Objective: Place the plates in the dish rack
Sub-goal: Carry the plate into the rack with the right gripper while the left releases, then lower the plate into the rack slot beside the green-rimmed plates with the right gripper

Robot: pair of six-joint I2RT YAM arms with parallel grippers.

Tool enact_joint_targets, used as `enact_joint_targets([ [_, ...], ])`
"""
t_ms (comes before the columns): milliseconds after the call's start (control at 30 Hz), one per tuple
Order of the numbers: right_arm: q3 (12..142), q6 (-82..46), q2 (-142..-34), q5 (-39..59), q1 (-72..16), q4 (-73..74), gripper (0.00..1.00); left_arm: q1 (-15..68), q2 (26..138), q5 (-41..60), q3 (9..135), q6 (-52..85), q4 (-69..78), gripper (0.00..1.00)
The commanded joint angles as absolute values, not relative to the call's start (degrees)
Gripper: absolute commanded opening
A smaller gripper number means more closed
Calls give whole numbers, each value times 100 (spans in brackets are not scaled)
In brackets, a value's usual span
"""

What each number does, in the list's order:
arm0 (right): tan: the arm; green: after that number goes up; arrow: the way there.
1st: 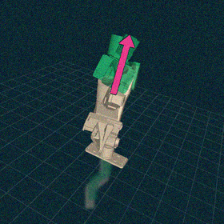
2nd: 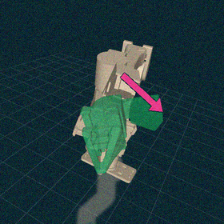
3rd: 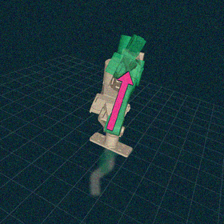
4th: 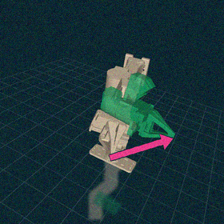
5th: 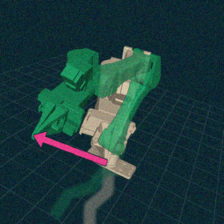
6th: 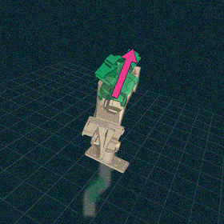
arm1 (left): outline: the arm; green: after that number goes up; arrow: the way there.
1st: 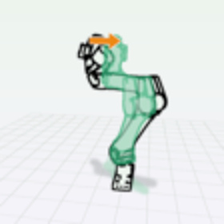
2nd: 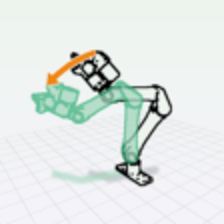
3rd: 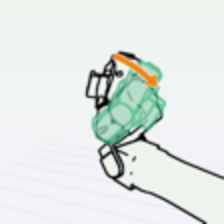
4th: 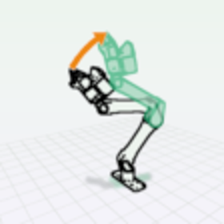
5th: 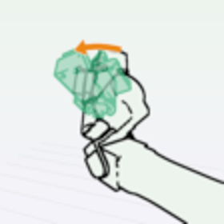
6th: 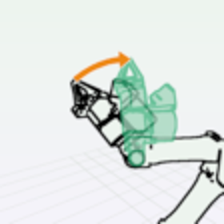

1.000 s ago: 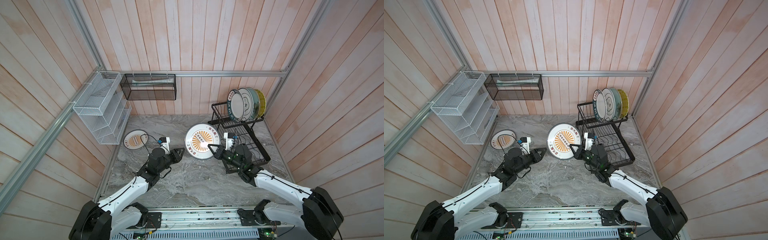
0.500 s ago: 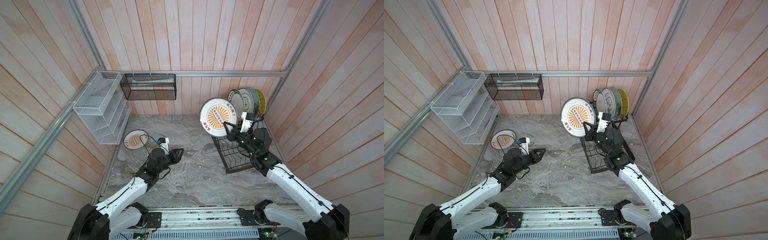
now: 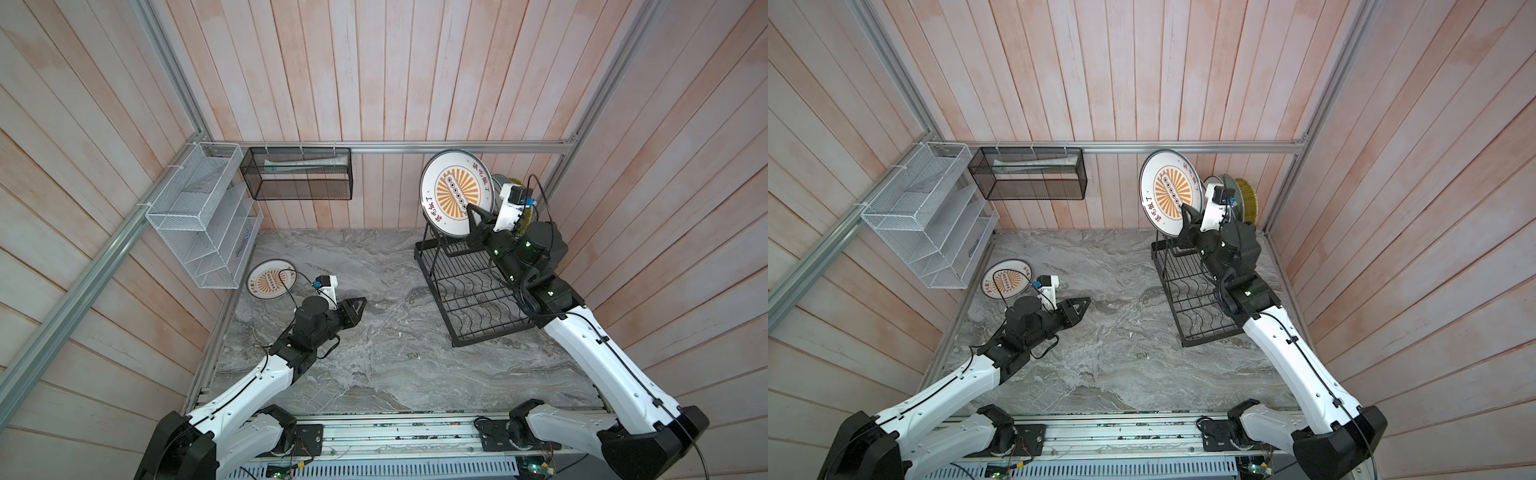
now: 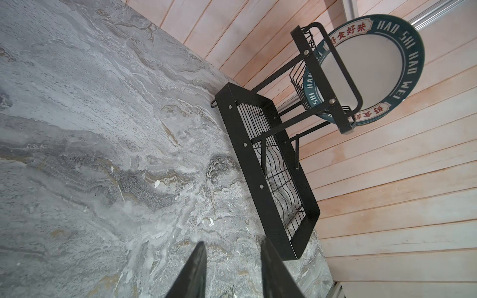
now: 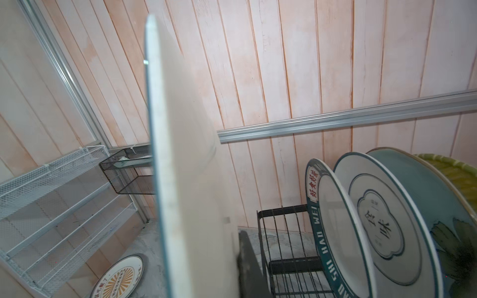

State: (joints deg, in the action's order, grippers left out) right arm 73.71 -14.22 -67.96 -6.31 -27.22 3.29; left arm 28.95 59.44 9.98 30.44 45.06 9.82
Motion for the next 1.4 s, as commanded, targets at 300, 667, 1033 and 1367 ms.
enact_joint_targets([
  [300,7908,-451,-7330,-2076,-2698,330,0,2908,5905,905,3271,4316,821,37],
  [667,8040,-98,-8026,-2234,-2646,585,0,2909,5785,879,3316,4240,670,37],
  [1033,8112,120,-8441,-2344,-2402,663,0,2907,5760,809,3326,4236,622,37],
  [1367,7952,141,-8546,-2351,-2220,868,0,2909,5864,822,3381,4236,686,36],
])
